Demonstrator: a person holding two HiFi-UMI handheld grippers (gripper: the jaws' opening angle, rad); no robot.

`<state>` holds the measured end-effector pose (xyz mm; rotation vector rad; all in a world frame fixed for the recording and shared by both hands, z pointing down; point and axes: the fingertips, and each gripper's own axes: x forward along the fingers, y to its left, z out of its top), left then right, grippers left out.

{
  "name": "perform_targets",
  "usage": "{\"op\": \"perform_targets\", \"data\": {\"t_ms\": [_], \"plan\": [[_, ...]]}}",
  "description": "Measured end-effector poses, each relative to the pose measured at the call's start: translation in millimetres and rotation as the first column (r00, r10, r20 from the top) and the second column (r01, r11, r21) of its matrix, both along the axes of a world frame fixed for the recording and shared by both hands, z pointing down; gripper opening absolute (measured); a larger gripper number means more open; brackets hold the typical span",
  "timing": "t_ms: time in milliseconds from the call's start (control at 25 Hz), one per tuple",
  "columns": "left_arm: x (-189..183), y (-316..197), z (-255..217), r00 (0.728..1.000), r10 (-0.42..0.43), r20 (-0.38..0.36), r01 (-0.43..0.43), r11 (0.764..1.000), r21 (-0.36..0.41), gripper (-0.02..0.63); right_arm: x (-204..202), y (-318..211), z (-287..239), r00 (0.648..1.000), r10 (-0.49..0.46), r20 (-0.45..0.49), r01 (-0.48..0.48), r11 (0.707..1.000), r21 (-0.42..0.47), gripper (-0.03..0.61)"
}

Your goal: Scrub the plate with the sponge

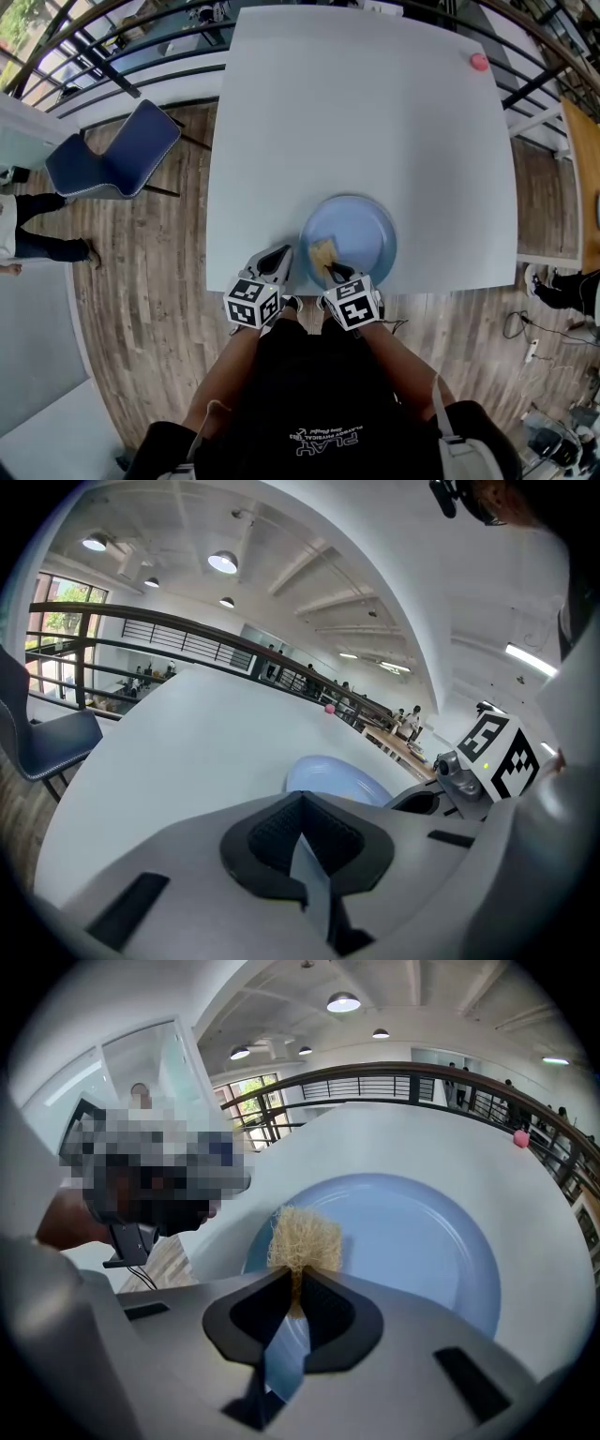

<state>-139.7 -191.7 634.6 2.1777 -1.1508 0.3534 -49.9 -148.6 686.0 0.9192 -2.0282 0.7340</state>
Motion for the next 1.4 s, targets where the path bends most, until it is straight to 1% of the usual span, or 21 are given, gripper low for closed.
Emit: {"op": "perform_targets", "data": {"t_ms": [160,320,480,760,1160,1400], "plan": [[2,-3,1,1.000,0.006,-0.012,-0.006,1.000,-0.007,0.009,-4,11,1,1.000,-0.018,0.001,0.018,0.999,-0.029,0.044],[8,-13,-2,1.000,0.019,-0.021,-0.018,1.000,0.006,0.010,2,13,2,1.000,-0.014,-0.013,0.014,1.000,-0.027,0.044],[15,-18,-2,0.999,0.046,-0.021,-0.046,0.999,0.008,0.009,14,10,5,0.999,0.036,-0.016,-0.037,0.999,-0.035,0.044],[34,-28,1,0.995,0.099,-0.024,-0.099,0.995,0.004,0.009,49,4,8,0.992,0.124,-0.039,-0.125,0.992,-0.022,0.044],[53,-39,0,0.987,0.161,-0.023,-0.161,0.987,0.003,0.010,80,0,9,0.970,0.227,-0.082,-0.228,0.974,-0.011,0.044],[54,-40,2,0.984,0.176,-0.008,-0.176,0.984,0.002,0.009,97,-9,8,0.956,0.281,-0.087,-0.281,0.960,0.013,0.044]]}}
